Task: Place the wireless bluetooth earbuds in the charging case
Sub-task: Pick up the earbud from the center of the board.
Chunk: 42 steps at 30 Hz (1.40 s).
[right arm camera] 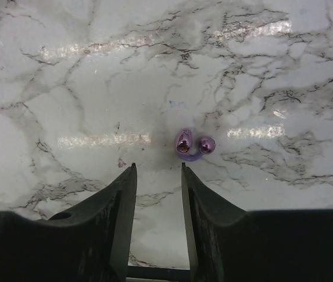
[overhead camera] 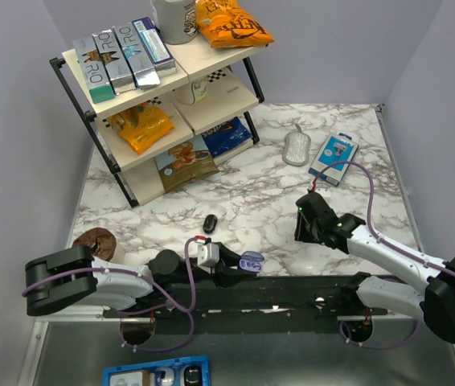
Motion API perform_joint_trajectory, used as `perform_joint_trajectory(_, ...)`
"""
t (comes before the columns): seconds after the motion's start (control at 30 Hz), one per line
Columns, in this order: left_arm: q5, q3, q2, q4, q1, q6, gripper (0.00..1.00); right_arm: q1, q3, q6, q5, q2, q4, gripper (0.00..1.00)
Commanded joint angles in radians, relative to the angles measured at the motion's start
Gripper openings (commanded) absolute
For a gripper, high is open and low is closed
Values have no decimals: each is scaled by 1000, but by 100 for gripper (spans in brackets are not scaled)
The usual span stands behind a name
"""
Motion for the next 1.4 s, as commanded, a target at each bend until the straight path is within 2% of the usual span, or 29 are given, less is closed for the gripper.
perform_joint_trajectory(0.0, -15, -46, 8, 178, -9, 23, 0, 2, -4, 47, 31, 7, 9, 46)
perform_joint_trajectory(0.77, -15, -37, 34, 166, -14, 15, 0, 1, 9, 68, 81, 108, 44, 44)
perform_joint_trajectory(1.17, -12, -40, 46, 178, -14, 15, 0, 2, 48, 88, 90, 163, 55, 36)
perform_joint_trajectory(1.37, -11, -45, 56, 195, -16, 8, 0, 1, 77, 96, 96, 183, 64, 29)
